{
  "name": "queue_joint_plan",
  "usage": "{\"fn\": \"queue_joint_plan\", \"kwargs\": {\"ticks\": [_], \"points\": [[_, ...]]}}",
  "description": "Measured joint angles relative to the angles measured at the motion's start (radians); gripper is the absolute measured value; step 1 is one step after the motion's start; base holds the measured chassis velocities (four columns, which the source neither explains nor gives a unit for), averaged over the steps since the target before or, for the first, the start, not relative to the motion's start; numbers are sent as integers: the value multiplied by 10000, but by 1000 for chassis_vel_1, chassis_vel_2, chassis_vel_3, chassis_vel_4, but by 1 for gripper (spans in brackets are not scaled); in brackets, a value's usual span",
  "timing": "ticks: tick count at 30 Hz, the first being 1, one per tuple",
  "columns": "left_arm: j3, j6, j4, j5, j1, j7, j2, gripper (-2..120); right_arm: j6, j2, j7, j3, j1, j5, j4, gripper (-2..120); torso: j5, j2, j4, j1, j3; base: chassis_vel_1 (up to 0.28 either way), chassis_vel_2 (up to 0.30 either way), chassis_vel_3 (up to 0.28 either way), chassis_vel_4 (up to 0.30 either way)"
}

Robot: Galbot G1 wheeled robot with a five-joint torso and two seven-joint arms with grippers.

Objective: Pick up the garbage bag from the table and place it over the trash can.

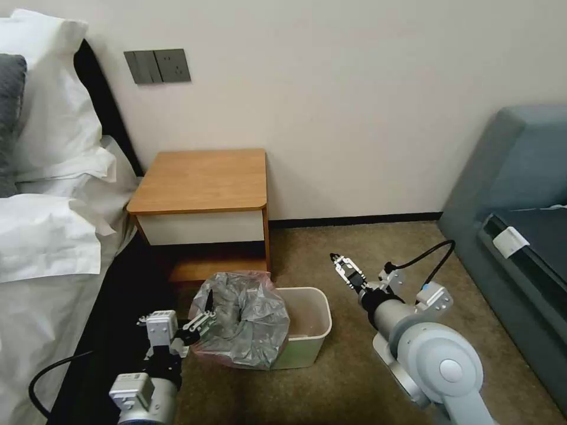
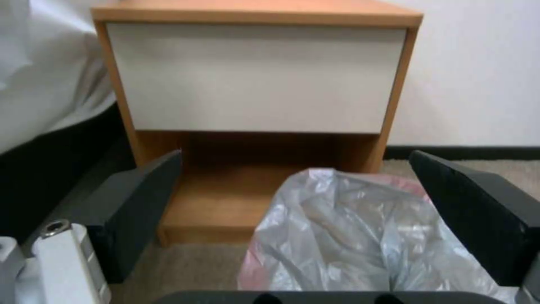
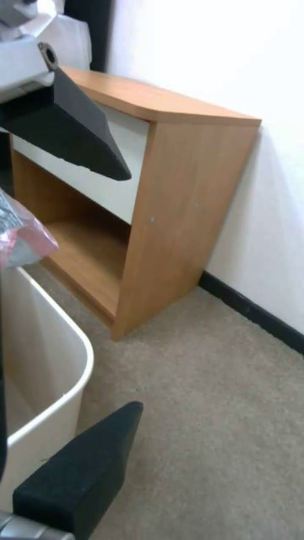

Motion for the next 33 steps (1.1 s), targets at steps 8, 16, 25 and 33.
{"fn": "queue_joint_plan", "kwargs": {"ticks": [8, 16, 25, 33], "points": [[163, 129, 385, -20, -113, 21, 274, 95, -14, 21, -105, 77, -171, -599, -142, 100, 0, 0, 0, 0, 0, 0, 0, 0, 0], [519, 673, 723, -383, -362, -257, 509, 82, 42, 156, -105, 55, -187, -973, -370, 100, 0, 0, 0, 0, 0, 0, 0, 0, 0], [755, 1081, 992, -509, -549, -570, 697, 62, 129, 337, -107, -86, -203, -1462, -626, 100, 0, 0, 0, 0, 0, 0, 0, 0, 0], [790, 1358, 1351, -706, -803, -915, 922, 63, 343, 495, -135, -299, -267, -1977, -818, 100, -1, 0, 0, 0, 0, 0, 0, 0, 0]]}}
